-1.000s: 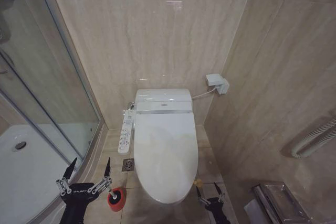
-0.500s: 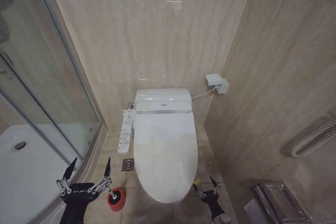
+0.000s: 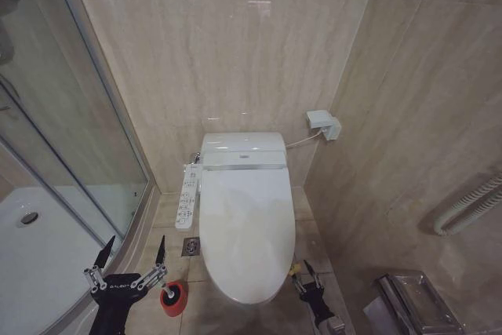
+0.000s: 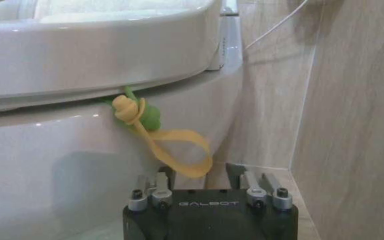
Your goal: Open the toilet lid, clean the toilet bowl with a toilet brush, close the toilet lid, and flush.
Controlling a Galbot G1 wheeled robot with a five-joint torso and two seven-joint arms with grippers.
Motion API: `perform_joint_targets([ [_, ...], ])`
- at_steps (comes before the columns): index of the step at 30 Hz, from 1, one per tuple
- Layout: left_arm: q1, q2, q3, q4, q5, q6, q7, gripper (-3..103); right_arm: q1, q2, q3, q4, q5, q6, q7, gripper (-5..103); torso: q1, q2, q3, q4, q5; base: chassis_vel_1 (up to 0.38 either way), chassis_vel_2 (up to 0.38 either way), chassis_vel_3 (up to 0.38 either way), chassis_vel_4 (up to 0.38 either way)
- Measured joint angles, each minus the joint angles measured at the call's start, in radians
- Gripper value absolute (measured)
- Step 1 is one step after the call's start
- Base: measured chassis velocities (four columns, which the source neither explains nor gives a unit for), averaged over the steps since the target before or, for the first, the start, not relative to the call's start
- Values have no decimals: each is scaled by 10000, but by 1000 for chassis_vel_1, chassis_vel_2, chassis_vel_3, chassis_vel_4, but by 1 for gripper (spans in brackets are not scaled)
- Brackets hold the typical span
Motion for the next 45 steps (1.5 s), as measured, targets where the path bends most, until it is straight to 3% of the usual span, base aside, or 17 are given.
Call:
perform_joint_targets([
  [5, 0, 0, 0, 0, 0, 0, 0, 100, -65, -16, -6, 152, 2, 2, 52, 56, 0, 0, 0, 2, 1, 0, 0, 0, 0],
  [6, 0, 0, 0, 0, 0, 0, 0, 100, -121, -40, -2, 215, 21, -1, 80, 29, 0, 0, 0, 2, 1, 0, 0, 0, 0],
  [13, 0, 0, 0, 0, 0, 0, 0, 100, -314, -121, 30, 384, 177, 26, 150, 29, 0, 0, 0, 0, 1, 0, 0, 0, 0],
  [14, 0, 0, 0, 0, 0, 0, 0, 100, -349, -136, 34, 395, 206, 57, 168, 3, 0, 0, 0, -1, 0, 0, 0, 0, 0],
  [20, 0, 0, 0, 0, 0, 0, 0, 100, -460, -155, 38, 376, 304, 212, 277, 3, 0, 0, 0, -2, 0, 0, 0, 0, 0],
  [21, 0, 0, 0, 1, 0, 0, 0, 100, -465, -150, 41, 366, 304, 235, 274, 21, 0, 0, 0, -3, 0, 0, 0, 0, 0],
  [28, 0, 0, 0, 0, 0, 0, 0, 100, -489, -140, 89, 417, 343, 275, 168, 21, 0, 0, 0, -2, -1, 0, 0, 0, 0],
  [29, 0, 0, 0, 0, 0, 0, 0, 100, -511, -143, 93, 440, 365, 288, 163, 17, 0, 0, 0, -2, -1, 0, 0, 0, 0],
  [34, 0, 0, 0, 0, 0, 0, 0, 100, -577, -152, 96, 466, 408, 356, 167, 17, 0, 0, 0, -3, -1, 0, 0, 0, 0],
  [35, 0, 0, 0, 0, 0, 0, 0, 100, -589, -152, 96, 473, 415, 371, 168, 1, 0, 0, 0, -3, -1, 0, 0, 0, 0],
  [45, 0, 0, 0, 0, 0, 0, 0, 100, -632, -167, 112, 482, 397, 464, 250, 0, 0, 0, 1, -2, -2, 0, 0, 0, 0],
])
